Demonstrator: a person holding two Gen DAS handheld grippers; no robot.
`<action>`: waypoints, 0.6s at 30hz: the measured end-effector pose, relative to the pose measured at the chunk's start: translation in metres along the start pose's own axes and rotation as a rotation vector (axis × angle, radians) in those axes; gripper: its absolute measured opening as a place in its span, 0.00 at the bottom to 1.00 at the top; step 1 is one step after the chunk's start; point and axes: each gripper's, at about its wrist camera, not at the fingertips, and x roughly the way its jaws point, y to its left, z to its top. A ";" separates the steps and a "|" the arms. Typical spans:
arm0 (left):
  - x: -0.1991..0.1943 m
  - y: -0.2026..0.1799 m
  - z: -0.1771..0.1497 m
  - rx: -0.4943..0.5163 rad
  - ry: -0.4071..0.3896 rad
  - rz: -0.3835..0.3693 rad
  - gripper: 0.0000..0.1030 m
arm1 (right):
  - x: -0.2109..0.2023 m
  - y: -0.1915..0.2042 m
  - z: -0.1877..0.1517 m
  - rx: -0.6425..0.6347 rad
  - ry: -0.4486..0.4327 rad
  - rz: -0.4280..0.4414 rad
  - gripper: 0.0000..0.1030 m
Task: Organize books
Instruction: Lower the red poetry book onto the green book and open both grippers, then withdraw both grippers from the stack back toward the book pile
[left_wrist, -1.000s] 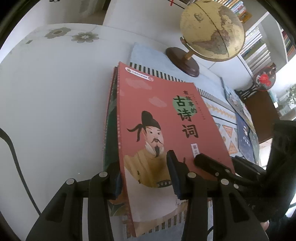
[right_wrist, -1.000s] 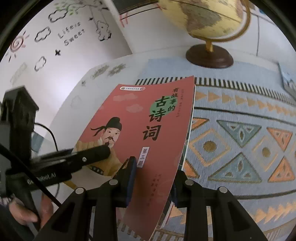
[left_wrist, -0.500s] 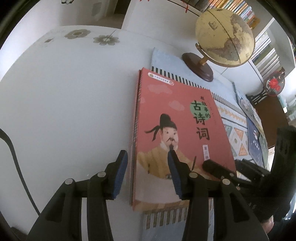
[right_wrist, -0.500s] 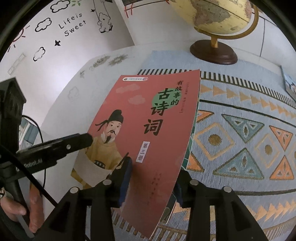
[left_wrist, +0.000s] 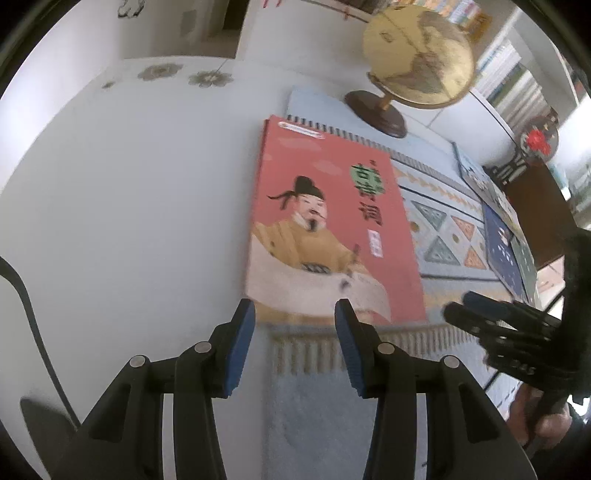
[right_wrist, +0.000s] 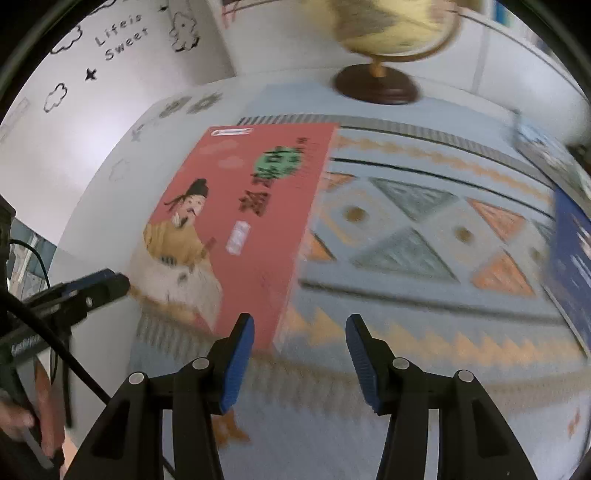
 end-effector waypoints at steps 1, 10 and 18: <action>-0.004 -0.005 -0.003 0.006 -0.005 0.002 0.41 | -0.010 -0.006 -0.008 0.016 -0.012 0.000 0.48; -0.052 -0.120 -0.027 0.173 -0.093 -0.027 0.65 | -0.129 -0.063 -0.055 0.105 -0.263 -0.042 0.48; -0.088 -0.258 -0.074 0.317 -0.156 -0.117 0.76 | -0.211 -0.136 -0.134 0.211 -0.361 -0.077 0.52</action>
